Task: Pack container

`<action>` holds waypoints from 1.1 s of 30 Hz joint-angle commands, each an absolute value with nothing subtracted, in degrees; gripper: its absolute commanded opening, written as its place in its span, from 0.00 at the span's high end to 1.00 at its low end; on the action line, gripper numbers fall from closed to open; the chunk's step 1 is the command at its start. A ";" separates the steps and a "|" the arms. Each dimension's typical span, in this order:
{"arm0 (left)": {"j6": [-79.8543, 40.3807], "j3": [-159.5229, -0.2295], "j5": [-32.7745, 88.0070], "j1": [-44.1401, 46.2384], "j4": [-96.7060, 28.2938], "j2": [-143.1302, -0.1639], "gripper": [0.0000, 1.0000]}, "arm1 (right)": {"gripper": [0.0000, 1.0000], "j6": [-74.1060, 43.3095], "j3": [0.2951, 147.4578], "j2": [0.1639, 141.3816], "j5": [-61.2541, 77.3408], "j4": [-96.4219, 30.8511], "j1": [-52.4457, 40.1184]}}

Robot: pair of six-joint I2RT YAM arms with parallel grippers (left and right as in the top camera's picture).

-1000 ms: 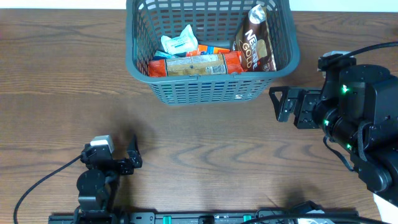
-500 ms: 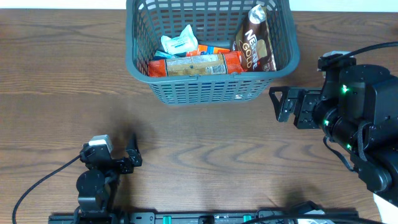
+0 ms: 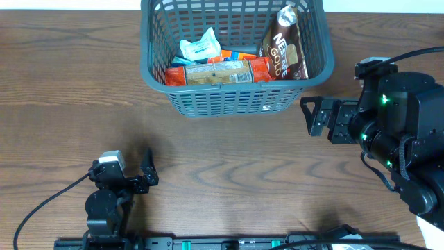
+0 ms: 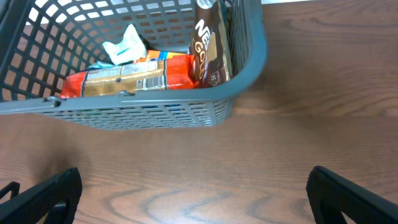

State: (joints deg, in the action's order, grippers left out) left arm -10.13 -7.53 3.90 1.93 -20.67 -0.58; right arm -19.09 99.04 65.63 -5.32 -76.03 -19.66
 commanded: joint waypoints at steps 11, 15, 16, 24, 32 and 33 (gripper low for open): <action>-10.39 -6.22 3.86 1.63 -20.62 -0.27 0.01 | 0.01 -16.64 96.57 61.08 -9.17 -76.47 -19.16; -10.39 -6.22 3.86 1.63 -20.62 -0.27 0.01 | 0.01 -16.64 85.60 52.07 -9.19 -69.89 -19.16; -10.39 -6.22 3.86 1.63 -20.62 -0.27 0.02 | 0.01 -16.64 82.28 49.56 -9.17 -68.03 -19.16; -10.39 -6.22 3.86 1.63 -20.62 -0.27 0.02 | 0.01 -16.67 53.28 27.05 -9.21 -52.05 -19.14; -10.39 -6.22 3.86 1.63 -20.62 -0.27 0.02 | 0.01 -20.34 32.99 13.45 -9.19 -43.75 -18.98; -10.37 -6.22 3.86 1.63 -20.62 -0.27 0.02 | 0.01 -22.02 30.52 12.40 -9.19 -42.54 -18.92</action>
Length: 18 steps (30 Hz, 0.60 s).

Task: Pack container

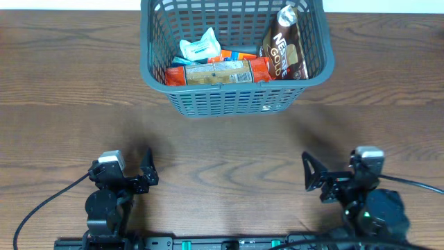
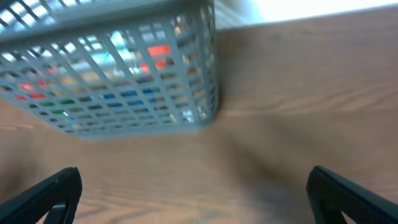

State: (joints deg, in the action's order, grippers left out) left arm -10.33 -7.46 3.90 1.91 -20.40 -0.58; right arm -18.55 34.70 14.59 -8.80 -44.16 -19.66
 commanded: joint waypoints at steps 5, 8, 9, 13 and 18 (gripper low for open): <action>-10.39 -6.22 3.86 1.63 -20.62 -0.27 0.01 | 0.01 -25.80 21.89 9.19 -9.13 -36.64 -18.94; -10.37 -6.22 3.86 1.63 -20.62 -0.27 0.02 | 0.01 -26.15 17.43 7.42 -8.73 -33.26 -18.94; -10.37 -6.22 3.86 1.63 -20.62 -0.27 0.01 | 0.01 -26.15 16.23 6.83 -8.73 -32.18 -18.94; -10.39 -6.22 3.86 1.63 -20.62 -0.27 0.02 | 0.01 -26.13 13.04 4.54 -8.78 -30.00 -18.94; -10.39 -6.22 3.86 1.63 -20.62 -0.27 0.01 | 0.01 -26.11 10.37 1.52 -8.78 -29.52 -18.94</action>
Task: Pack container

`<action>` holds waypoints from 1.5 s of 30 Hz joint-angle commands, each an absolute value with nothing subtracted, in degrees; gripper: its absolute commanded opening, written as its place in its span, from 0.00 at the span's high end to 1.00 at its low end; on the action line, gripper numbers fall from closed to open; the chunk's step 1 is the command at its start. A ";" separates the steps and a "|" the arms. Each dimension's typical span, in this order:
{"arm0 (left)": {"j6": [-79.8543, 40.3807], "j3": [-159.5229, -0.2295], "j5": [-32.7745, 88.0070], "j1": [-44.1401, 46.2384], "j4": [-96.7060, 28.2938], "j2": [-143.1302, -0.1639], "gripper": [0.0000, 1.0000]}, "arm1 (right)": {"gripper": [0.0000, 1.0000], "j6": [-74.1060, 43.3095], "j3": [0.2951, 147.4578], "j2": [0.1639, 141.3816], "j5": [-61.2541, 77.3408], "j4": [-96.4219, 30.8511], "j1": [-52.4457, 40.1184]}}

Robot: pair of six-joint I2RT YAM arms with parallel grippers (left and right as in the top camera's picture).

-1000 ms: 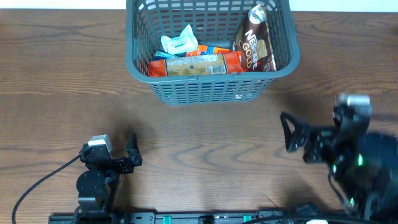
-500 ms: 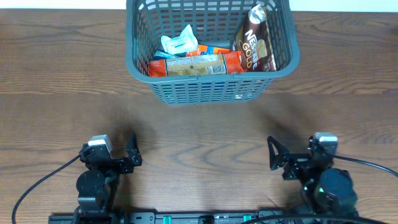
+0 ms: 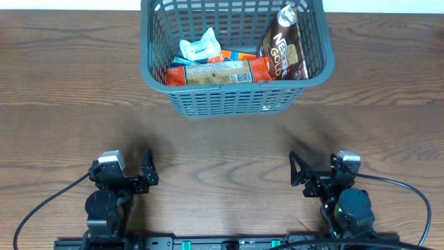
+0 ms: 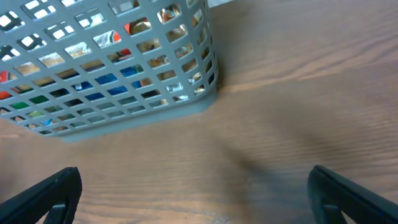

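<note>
A grey plastic basket (image 3: 152, 69) stands at the back middle of the wooden table. Inside it lie an orange snack packet (image 3: 218, 71), a brown Nescafe Gold pouch (image 3: 283, 43) leaning at the right wall and a pale blue-white wrapper (image 3: 200, 47). My right gripper (image 3: 311, 175) rests low at the front right, open and empty. The right wrist view shows the basket's lattice wall (image 4: 118, 81) ahead, with the gripper (image 4: 196, 193) spread wide over bare wood. At the front left my left gripper (image 3: 142, 172) sits folded by its base; its jaw state is unclear.
Black cables trail from both arm bases along the front edge. A rail (image 3: 222, 243) runs along the table front between the arms. The white wall edge lies behind the basket.
My right arm has shifted a little left and settled lower at the front right. Its wrist camera now shows the basket's side wall sharply rather than blurred. The left arm is unchanged.
First my right gripper hovered open at the right of the basket, looking down into it at the packed items. Then it was down near the front edge, open, facing the basket's wall. Now it sits folded at its base, the basket's contents unchanged.
</note>
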State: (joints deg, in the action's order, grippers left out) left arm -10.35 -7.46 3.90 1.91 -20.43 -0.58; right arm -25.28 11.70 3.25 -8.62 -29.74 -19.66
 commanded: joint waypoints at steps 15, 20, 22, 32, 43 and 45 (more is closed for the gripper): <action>-10.39 -6.22 3.86 1.63 -20.62 -0.27 0.01 | 0.01 -26.11 8.03 0.27 -8.34 -29.10 -18.94; -10.39 -6.22 3.86 1.63 -20.62 -0.27 0.01 | 0.01 -26.11 8.03 0.30 -8.34 -29.12 -18.94; -10.39 -6.22 3.86 1.63 -20.62 -0.27 0.01 | 0.01 -26.11 8.03 0.30 -8.34 -29.12 -18.94; -10.37 -6.22 3.86 1.63 -20.62 -0.27 0.02 | 0.01 -26.11 8.03 0.30 -8.34 -29.12 -18.94; -10.37 -6.22 3.86 1.63 -20.62 -0.27 0.01 | 0.01 -26.11 8.03 0.30 -8.34 -29.12 -18.94; -10.39 -6.22 3.86 1.63 -20.62 -0.27 0.02 | 0.01 -26.13 8.03 0.30 -8.34 -29.12 -18.94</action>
State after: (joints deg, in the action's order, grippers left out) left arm -10.35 -7.46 3.90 1.91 -20.43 -0.58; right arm -25.28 8.62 0.73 -8.38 -29.10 -19.66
